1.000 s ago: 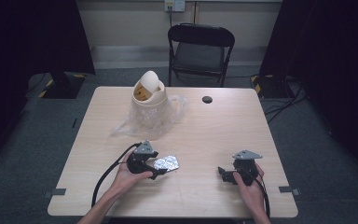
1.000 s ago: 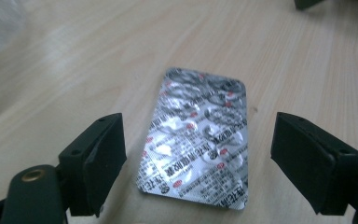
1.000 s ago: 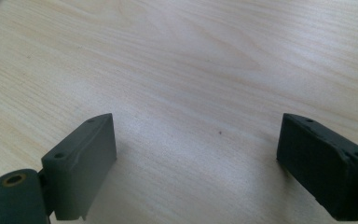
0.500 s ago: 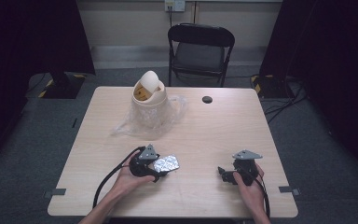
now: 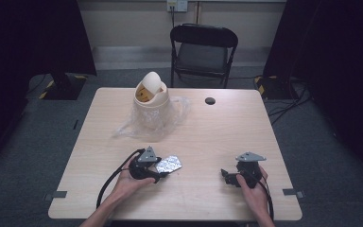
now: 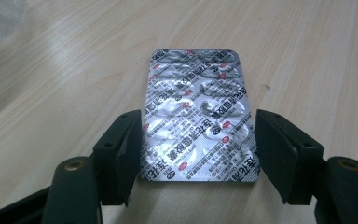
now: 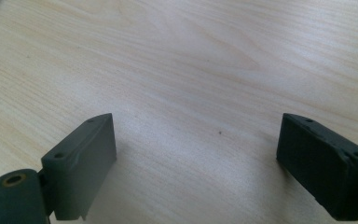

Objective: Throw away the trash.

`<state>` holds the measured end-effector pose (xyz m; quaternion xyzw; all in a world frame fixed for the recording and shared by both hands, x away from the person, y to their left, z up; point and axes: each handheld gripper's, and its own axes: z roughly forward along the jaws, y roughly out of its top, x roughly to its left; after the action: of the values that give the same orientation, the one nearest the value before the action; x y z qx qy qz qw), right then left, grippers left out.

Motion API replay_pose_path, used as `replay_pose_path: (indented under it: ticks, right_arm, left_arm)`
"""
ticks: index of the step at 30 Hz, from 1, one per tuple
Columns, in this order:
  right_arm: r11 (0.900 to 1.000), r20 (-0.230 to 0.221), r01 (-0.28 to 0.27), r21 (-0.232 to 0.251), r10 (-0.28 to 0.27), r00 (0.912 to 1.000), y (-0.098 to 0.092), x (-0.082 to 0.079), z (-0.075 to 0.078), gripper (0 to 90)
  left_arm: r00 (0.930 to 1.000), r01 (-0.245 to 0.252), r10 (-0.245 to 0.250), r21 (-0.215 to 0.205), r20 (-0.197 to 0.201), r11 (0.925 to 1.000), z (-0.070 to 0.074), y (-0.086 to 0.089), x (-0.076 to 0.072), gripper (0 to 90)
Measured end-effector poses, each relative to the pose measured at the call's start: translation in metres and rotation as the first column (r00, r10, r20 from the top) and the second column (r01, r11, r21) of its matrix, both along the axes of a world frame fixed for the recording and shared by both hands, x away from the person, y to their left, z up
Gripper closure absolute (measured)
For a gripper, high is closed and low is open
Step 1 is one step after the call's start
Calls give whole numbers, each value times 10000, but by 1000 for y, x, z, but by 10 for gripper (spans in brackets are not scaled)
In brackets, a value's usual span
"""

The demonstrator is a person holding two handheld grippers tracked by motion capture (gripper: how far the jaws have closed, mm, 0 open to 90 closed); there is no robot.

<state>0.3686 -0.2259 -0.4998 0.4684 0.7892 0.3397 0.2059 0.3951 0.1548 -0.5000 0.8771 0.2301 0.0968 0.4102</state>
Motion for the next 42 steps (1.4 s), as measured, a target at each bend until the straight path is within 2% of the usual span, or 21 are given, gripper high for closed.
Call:
replay_pose_path:
  ticks: [5,9,20,23,27,36,42]
  right_arm:
    - [10000,1,-2,1,2,10000,0,0,0,108]
    - [10000,1,2,1,-2,10000,0,0,0,108]
    - [10000,-1,1,1,-1,10000,0,0,0,108]
    - [10000,-1,1,2,-1,10000,0,0,0,108]
    - [10000,0,-2,0,2,10000,0,0,0,108]
    - [10000,-1,0,2,0,10000,0,0,0,108]
    - [10000,-3,2,3,-2,10000,0,0,0,108]
  left_arm:
    - [9999,-55,52,-271,-135,9996,3,5,2,341]
    - [9997,-237,232,-711,-87,9972,8,12,3,341]
    - [9976,-685,665,-1099,-214,9916,15,28,6,341]
    - [9972,-743,724,-1352,-188,9880,18,32,6,341]
    - [9970,-769,753,-1412,-167,9870,21,36,7,341]
    - [9936,-1113,1126,-1744,-23,9784,29,51,8,341]
    - [9919,-1239,1267,-1771,47,9764,32,55,8,341]
